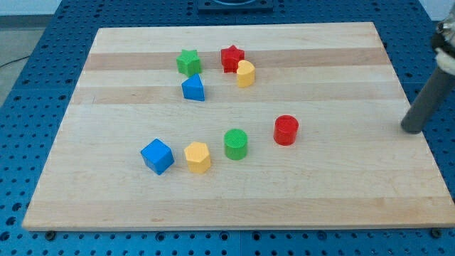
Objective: Move the red circle to the top left of the board
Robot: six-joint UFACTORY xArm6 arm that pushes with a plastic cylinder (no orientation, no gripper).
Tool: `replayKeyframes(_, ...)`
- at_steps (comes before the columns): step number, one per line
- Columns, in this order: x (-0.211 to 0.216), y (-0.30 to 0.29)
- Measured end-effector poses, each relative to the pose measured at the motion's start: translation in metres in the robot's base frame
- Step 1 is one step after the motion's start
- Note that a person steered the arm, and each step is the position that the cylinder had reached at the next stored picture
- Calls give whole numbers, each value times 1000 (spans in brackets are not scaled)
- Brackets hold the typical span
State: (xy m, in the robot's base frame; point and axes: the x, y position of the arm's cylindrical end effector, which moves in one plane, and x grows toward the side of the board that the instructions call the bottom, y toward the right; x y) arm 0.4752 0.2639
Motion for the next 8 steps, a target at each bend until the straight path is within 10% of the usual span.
replayKeyframes(8, -22, -232)
